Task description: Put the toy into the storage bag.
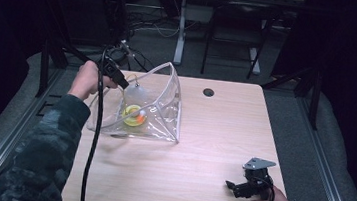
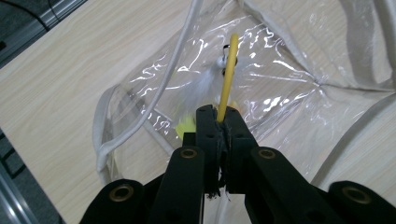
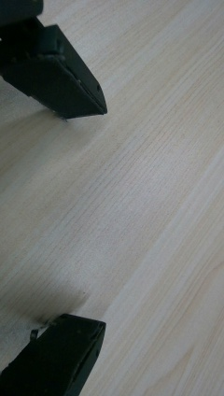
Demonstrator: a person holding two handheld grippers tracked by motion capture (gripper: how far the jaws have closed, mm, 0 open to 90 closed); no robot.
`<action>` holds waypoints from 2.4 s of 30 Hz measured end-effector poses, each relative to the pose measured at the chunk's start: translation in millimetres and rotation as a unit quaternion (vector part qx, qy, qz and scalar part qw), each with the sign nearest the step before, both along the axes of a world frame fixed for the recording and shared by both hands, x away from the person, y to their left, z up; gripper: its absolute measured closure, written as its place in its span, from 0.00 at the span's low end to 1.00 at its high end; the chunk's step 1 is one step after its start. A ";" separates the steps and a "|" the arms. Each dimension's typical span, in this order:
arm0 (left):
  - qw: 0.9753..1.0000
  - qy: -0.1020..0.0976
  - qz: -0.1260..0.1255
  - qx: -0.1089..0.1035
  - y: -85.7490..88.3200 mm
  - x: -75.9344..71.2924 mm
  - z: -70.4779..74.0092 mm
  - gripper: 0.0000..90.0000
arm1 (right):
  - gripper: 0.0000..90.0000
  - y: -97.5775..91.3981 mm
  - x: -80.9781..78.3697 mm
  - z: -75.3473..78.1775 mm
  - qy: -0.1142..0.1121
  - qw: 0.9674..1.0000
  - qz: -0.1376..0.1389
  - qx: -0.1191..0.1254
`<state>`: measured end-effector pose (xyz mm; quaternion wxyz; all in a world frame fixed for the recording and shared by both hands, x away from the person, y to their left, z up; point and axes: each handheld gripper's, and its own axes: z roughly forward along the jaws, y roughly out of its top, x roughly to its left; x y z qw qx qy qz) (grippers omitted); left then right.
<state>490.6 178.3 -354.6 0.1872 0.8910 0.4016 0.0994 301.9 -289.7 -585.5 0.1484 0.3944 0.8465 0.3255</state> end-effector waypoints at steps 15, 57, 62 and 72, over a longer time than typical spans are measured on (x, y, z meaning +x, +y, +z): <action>0.999 -0.030 0.009 -0.013 2.9 -13.3 25.2 0.65 | 0.00 0.1 0.1 -0.2 0.000 1.000 0.001 0.004; 0.992 -0.069 0.097 -0.041 94.0 -107.4 -1.1 0.00 | 0.00 0.2 0.0 -0.2 0.000 1.000 0.001 0.004; 0.990 -0.062 0.115 -0.044 106.5 -115.4 -21.5 0.00 | 0.00 -0.1 0.1 0.5 0.001 1.000 0.002 -0.001; 0.987 -0.033 0.151 -0.043 128.0 -134.0 -76.2 0.00 | 0.00 -0.1 0.1 0.4 0.000 1.000 0.002 -0.002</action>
